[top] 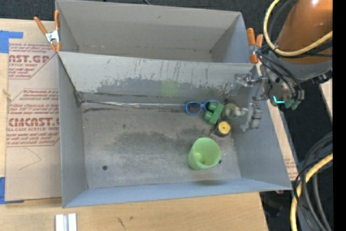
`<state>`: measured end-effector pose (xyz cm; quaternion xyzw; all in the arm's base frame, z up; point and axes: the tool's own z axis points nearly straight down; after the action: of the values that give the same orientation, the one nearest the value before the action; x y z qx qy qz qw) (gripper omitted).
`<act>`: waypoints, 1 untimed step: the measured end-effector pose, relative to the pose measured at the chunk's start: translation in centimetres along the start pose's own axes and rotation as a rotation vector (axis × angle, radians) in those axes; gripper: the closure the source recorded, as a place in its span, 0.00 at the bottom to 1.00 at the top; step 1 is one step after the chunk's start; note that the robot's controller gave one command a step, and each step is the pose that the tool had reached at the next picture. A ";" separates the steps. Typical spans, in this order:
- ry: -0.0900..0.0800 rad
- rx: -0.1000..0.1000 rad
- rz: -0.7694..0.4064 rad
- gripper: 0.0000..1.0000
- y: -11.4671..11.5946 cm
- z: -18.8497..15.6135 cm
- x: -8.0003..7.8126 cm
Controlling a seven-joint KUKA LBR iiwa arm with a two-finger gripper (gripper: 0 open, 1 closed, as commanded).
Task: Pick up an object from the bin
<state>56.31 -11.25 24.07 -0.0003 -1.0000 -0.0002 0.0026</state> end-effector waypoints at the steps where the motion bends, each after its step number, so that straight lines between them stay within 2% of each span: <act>1: 0.000 -0.001 -0.238 0.00 3.8 15.9 -0.6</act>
Offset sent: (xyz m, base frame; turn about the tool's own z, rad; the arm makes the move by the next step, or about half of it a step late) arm 0.0064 0.0365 -0.1544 -0.2367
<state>56.80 -7.45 8.19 0.1182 -0.9930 -0.0011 0.0023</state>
